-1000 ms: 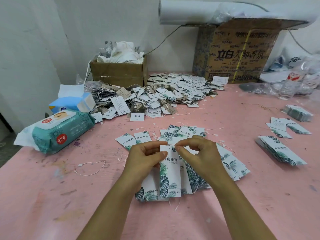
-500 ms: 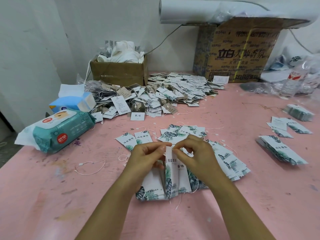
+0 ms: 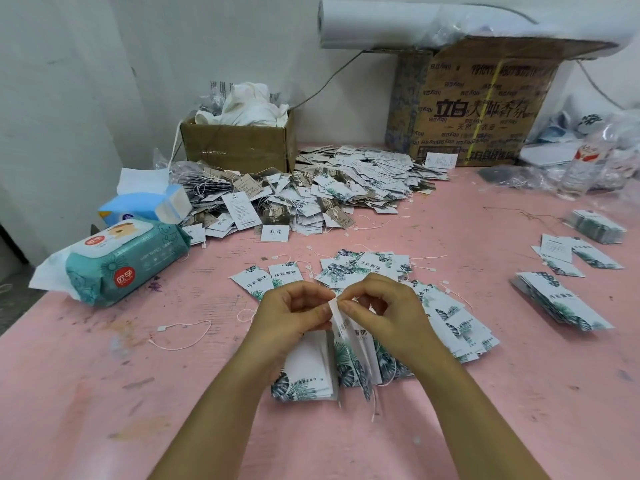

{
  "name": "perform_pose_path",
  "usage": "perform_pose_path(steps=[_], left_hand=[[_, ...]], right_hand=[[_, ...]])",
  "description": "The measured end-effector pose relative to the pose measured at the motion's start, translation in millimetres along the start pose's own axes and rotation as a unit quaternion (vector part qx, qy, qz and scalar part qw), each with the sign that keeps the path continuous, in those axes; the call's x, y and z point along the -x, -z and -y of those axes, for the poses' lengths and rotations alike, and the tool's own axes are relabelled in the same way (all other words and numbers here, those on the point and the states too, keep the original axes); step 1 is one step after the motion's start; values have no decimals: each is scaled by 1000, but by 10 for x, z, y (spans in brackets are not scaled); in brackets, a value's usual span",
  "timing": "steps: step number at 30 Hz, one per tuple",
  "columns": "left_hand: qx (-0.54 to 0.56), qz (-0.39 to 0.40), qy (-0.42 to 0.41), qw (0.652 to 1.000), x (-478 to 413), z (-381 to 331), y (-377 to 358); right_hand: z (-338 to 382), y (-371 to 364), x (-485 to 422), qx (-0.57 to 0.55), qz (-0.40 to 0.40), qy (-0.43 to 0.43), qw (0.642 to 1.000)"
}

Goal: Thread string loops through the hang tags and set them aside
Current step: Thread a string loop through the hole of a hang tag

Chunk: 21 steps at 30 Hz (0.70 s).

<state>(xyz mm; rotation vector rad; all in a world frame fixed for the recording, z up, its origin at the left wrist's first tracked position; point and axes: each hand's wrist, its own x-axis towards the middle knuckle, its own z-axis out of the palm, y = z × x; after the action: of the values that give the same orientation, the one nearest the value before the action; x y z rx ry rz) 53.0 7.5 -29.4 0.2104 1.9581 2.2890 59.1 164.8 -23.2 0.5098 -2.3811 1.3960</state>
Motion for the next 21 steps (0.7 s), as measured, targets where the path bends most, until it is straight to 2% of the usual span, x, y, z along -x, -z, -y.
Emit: perform_pose_path(steps=[5,11,16,21], left_hand=[[0,-2,-9,1000,9,-17,-15],[-27,-4,-25,999,3,-7,-32],[-77,-45,-84,992,-37,24,-31],[-16,-64,-82,994,-57,47,-5]], right_hand=[[-49,-19,2,1,20,1,1000],[-127,-29,4,59,72,-10,996],[-131,6,3,61,51,-4,997],[-145,0,8,39,14,-31,999]])
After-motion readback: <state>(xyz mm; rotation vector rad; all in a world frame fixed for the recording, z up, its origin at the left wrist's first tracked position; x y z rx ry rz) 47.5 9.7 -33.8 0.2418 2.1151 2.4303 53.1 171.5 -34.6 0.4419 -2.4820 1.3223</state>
